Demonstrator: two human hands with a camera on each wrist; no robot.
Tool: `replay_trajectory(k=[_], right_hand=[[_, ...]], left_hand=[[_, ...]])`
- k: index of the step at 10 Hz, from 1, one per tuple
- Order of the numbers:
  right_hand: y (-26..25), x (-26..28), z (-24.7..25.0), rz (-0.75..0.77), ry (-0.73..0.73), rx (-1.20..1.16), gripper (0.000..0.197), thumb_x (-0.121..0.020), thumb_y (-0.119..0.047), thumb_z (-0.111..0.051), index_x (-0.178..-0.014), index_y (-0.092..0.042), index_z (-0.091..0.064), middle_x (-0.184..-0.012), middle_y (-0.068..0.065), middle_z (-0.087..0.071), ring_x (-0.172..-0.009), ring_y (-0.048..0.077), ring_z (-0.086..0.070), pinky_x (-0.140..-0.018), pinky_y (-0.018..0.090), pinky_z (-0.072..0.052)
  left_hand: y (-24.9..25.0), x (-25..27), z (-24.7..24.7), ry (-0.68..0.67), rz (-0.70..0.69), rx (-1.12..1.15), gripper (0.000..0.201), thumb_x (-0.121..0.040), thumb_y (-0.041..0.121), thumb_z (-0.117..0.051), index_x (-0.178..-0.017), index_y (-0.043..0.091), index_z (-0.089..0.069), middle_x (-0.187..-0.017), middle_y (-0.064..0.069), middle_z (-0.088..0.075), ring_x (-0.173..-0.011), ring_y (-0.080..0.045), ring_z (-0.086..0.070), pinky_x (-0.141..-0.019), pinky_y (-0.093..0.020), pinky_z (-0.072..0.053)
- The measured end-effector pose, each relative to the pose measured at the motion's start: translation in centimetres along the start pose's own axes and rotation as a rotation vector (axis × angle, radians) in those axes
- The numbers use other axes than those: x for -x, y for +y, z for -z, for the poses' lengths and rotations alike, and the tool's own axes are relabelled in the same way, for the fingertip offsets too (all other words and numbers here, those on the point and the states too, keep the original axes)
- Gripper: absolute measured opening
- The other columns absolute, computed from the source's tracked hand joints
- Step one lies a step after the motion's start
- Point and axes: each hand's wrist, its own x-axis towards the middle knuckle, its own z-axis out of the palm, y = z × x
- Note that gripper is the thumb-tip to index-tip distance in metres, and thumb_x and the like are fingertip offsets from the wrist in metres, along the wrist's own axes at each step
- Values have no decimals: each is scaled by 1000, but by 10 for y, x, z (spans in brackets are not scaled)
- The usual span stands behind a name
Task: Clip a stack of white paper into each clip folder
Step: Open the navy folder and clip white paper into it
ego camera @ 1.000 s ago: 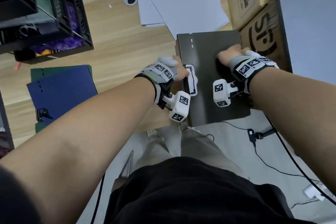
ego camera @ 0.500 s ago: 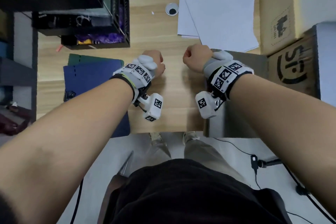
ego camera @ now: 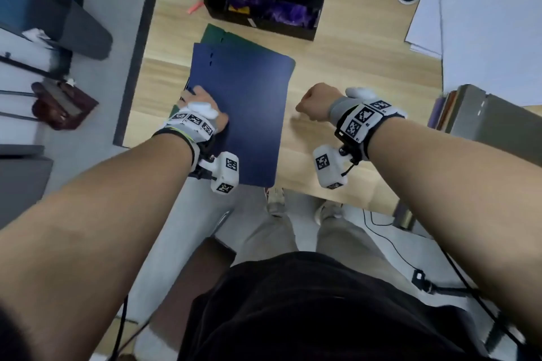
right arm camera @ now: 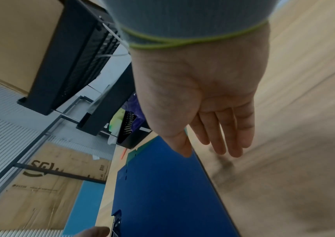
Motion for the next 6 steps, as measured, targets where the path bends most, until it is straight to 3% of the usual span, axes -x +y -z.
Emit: replay_trajectory(k=[1,4,5,6], right_hand=[[-15,-9,-17,-36,-50,-18,28,-83,-32,-57,-89,-9,-72,-83,7,-71,-80,29,-67,-85,37,-56],[-17,-29,-33,-121,-30,-252,41,-68,-34,-60,-98,-6,-67,-92,16,-75,-86,31,-72,-88,46,-58],[-11,-19,-25,-182,34,-311,34,-75,-34,-61,-96,-7,-63,-85,12,-71,-76,30,-66,-86,41,-58],[6,-13,-13,-241,82,-378,36,-83,-35,-62,-107,-8,-63,-93,7,-68,-85,28,-65,-88,40,-56]], left_hand=[[-28,-16,-8,-59,30,72,75,-84,41,-68,-141,4,-38,-143,-24,-41,-130,-39,-44,-105,-47,-38],[-26,-32,-4,-63,-42,112,45,-91,27,-51,-128,1,-56,-129,-22,-58,-118,-39,-57,-93,-43,-47],[-19,-29,-2,-115,-78,113,44,-96,31,-48,-126,0,-58,-127,-21,-60,-117,-39,-57,-93,-42,-47],[7,-23,-8,-163,-63,117,52,-98,45,-44,-122,1,-58,-120,-17,-61,-112,-37,-58,-93,-42,-44]])
